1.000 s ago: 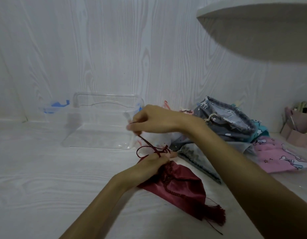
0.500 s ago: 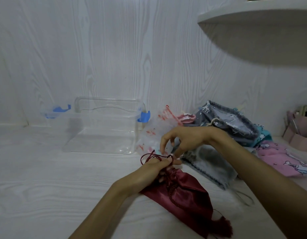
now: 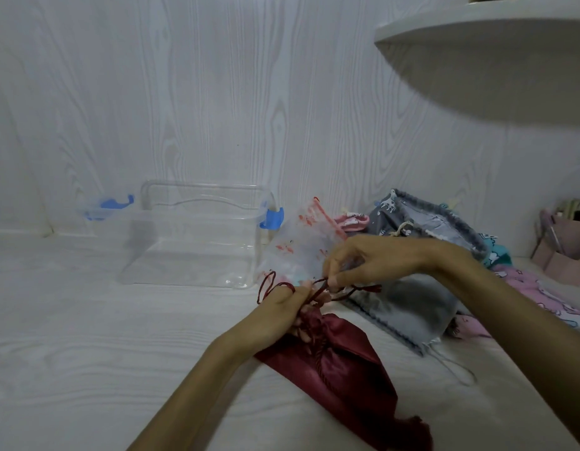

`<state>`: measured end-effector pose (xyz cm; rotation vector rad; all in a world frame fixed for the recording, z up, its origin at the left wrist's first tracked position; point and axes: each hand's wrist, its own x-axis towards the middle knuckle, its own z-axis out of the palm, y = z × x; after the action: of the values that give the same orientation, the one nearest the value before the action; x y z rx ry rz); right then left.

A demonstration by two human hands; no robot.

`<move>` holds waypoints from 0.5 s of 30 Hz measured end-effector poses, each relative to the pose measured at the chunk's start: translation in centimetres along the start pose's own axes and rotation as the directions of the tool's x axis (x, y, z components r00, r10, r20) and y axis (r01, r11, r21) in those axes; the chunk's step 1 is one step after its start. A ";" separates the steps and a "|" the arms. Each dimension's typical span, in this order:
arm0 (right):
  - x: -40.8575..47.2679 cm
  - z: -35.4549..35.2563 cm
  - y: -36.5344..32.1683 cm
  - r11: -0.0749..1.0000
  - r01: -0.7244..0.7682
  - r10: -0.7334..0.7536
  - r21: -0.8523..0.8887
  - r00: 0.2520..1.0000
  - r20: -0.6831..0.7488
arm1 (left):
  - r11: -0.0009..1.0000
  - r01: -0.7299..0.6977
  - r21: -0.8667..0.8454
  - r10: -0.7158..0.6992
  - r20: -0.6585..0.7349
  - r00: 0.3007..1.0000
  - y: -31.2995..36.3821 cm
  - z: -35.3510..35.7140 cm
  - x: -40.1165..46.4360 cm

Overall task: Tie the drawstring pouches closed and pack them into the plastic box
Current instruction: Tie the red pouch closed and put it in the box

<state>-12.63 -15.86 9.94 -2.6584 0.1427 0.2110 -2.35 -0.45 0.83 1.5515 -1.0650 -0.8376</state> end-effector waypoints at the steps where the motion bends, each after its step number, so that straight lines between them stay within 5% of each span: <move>1: -0.2 0.5 0.0 0.998 0.013 -0.010 0.061 0.999 -0.036 | 1.000 0.003 -0.009 -0.003 -0.006 1.000 0.1 0.0 0.0; 7: -0.9 5.5 -1.1 0.820 0.071 0.126 0.568 0.945 -0.301 | 0.995 -0.054 0.079 0.067 -0.183 0.981 0.6 -0.2 -0.5; 15: -1.5 6.4 -1.1 0.742 0.104 0.282 0.662 0.848 -0.449 | 0.939 0.134 -0.317 -0.185 -0.138 0.973 0.6 -0.5 -0.3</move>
<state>-14.78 -11.85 5.09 -1.9058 0.4418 -0.4785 -2.14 -0.03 1.50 1.4269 -0.6590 -0.9193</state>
